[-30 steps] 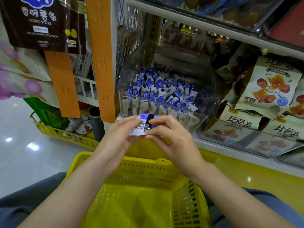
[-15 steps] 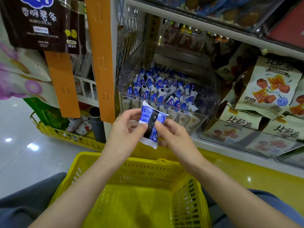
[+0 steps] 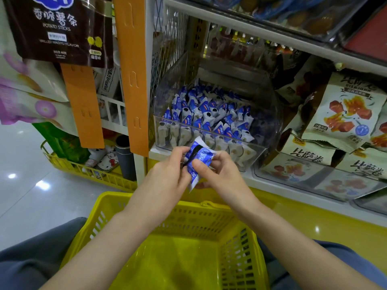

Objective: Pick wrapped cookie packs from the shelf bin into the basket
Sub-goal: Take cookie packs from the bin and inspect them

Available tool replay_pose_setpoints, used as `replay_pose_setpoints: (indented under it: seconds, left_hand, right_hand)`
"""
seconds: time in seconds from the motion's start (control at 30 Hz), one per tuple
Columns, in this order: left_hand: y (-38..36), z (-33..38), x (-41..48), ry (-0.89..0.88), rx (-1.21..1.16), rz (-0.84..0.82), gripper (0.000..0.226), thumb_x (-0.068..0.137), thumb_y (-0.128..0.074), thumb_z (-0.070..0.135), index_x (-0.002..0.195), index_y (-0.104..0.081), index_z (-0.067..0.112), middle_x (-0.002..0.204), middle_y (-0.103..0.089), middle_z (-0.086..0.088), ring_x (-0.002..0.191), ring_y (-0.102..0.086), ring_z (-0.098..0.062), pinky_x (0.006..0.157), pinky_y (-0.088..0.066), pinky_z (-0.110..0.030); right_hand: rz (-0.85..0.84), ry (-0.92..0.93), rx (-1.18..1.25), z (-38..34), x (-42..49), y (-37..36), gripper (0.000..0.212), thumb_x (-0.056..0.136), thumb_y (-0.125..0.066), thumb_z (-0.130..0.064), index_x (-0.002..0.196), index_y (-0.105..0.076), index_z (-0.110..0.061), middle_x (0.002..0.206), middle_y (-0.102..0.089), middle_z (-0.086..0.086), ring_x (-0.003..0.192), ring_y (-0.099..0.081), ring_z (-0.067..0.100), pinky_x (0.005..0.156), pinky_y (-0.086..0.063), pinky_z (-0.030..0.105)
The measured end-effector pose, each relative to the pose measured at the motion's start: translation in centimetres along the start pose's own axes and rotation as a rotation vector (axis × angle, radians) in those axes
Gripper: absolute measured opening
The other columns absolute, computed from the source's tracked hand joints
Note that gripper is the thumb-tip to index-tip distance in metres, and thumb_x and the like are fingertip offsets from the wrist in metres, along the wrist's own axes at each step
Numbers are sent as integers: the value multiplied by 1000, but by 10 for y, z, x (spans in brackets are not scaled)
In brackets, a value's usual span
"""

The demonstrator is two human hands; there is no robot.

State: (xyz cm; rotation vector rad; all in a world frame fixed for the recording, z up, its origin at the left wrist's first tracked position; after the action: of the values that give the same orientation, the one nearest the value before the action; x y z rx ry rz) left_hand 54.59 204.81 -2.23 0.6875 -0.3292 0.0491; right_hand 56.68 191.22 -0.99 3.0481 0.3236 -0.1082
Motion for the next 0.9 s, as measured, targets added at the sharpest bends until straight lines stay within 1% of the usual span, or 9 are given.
replay_pose_setpoints:
  seconds: [0.17,0.33,0.47,0.53,0.63,0.67,0.73,0.8,0.9]
  left_hand:
    - [3,2,2,-15,82,19,30,95,-39,22,125,-43,22,101,-66,-5,88,-60,-24,73,-48,-41]
    - [6,0,5,-69,229,-9,34,97,-30,35,124,-44,20,96,-67,-4,85,-63,-24,65,-45,-34]
    - [7,-2,4,-132,333,7,26,98,-33,28,116,-46,14,83,-64,-7,75,-63,-29,57,-41,-35]
    - [6,-2,3,-105,264,36,22,97,-38,22,115,-48,14,77,-62,-7,68,-60,-27,55,-41,-34]
    - [6,-1,6,39,-14,85,22,97,-40,23,108,-58,19,75,-60,5,65,-56,-7,56,-42,-19]
    - [5,0,7,78,-114,61,23,97,-40,27,105,-60,19,79,-62,7,72,-59,-4,62,-44,-15]
    - [3,3,7,149,-330,-41,30,94,-43,41,106,-62,21,89,-68,4,86,-63,-9,79,-51,-28]
    - [-2,7,3,196,-435,-120,32,87,-52,48,110,-58,27,98,-68,7,93,-63,-5,86,-50,-29]
    - [-7,8,2,181,-380,-70,19,89,-55,31,108,-54,30,99,-67,12,89,-61,5,79,-49,-17]
  right_hand:
    - [-65,50,-43,1,-2,-3,25,87,-61,-15,103,-45,-24,101,-62,-3,72,-66,2,59,-55,20]
    - [-128,60,-60,2,-1,0,18,87,-59,-13,100,-46,-17,92,-63,-2,73,-66,3,61,-57,23]
    - [-148,78,-86,7,0,-2,21,86,-61,-12,97,-46,-19,94,-63,-2,76,-65,12,63,-56,28]
    - [-136,96,-136,9,1,-2,23,84,-64,-17,98,-47,-24,97,-63,-3,81,-64,17,66,-56,32]
    - [-49,150,-292,10,3,-1,33,79,-70,-30,101,-46,-28,100,-61,-10,75,-59,12,70,-54,38]
    - [-2,180,-369,11,3,0,39,75,-71,-36,103,-45,-28,100,-59,-11,69,-55,6,68,-52,34]
    - [90,242,-541,12,2,3,50,70,-71,-43,105,-40,-29,101,-56,-12,64,-50,0,63,-45,21]
    - [139,292,-690,13,0,4,55,68,-68,-44,110,-36,-29,106,-50,-10,74,-53,-1,66,-46,21]
    - [136,335,-794,13,-4,2,62,67,-65,-46,119,-38,-24,113,-44,-7,94,-54,7,77,-51,37]
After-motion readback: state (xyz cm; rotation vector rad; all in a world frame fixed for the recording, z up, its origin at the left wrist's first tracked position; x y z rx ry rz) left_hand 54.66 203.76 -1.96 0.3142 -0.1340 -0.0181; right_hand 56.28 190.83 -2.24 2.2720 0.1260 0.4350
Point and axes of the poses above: each hand's wrist, its own x-axis towards the middle knuckle, its own y-axis out of the back of the hand, z = x × y, the point moved 1 cm from there along x, towards the middle knuckle
